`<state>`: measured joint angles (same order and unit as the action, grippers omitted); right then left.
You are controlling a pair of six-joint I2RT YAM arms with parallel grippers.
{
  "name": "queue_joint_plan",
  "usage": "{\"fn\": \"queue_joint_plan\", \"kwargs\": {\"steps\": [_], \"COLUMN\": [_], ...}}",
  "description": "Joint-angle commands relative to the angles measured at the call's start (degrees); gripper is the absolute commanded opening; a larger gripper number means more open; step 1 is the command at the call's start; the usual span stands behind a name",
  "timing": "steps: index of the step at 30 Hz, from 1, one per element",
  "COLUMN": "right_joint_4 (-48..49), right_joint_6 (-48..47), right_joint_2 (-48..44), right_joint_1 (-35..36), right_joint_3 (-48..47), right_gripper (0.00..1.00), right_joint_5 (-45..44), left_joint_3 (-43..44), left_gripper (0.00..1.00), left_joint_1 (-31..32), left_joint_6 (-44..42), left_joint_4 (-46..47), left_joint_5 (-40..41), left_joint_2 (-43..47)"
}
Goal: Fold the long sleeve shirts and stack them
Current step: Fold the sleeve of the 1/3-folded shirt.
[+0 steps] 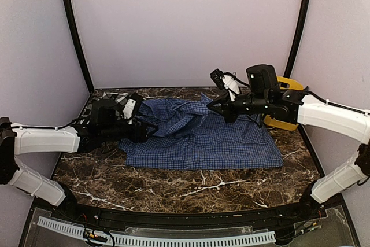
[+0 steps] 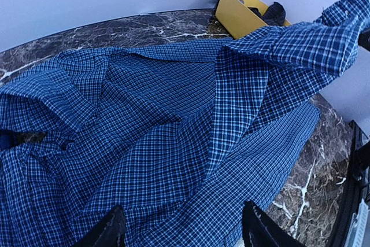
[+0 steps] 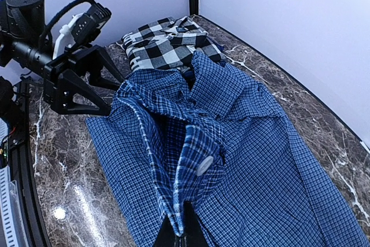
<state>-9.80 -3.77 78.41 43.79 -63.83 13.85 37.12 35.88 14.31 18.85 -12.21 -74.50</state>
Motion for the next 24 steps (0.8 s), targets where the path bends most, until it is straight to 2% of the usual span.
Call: {"fn": "queue_joint_plan", "kwargs": {"steps": [1, 6, 12, 17, 20, 22, 24], "right_joint_4": [2.7, 3.1, 3.1, 3.1, 3.3, 3.2, 2.7], "right_joint_6": [1.4, 2.2, 3.1, 3.8, 3.8, 3.8, 3.8], "right_joint_2": [-1.4, -2.0, -2.1, -2.2, -2.2, -2.0, -1.5], "right_joint_1": [-1.5, -2.5, -3.6, -4.4, -4.9, -5.2, -5.3], "right_joint_3": [-0.2, 0.0, -0.7, -1.4, -2.2, -2.9, -3.9], "right_gripper": [0.00, 0.00, 0.00, 0.00, 0.00, 0.00, 0.00], "right_joint_5": [7.0, 9.4, 11.8, 13.1, 14.2, 14.6, 14.3], "left_joint_3": [-0.2, 3.2, 6.0, 9.6, 11.7, 12.9, 13.4], "left_gripper": [0.68, 0.69, 0.70, 0.69, 0.59, 0.42, 0.31], "left_joint_1": [-0.3, -0.3, -0.3, -0.3, -0.2, -0.3, -0.3], "left_joint_6": [-10.9, -17.4, -19.9, -22.2, -23.6, -24.3, -24.3], "left_joint_4": [5.7, 4.9, 8.3, 7.7, 7.5, 7.0, 7.9], "left_joint_5": [-2.9, -7.1, -11.1, -11.4, -9.8, -9.1, -8.2], "left_joint_2": [-2.5, -9.1, -14.2, -19.1, -21.5, -22.9, -23.9]}}
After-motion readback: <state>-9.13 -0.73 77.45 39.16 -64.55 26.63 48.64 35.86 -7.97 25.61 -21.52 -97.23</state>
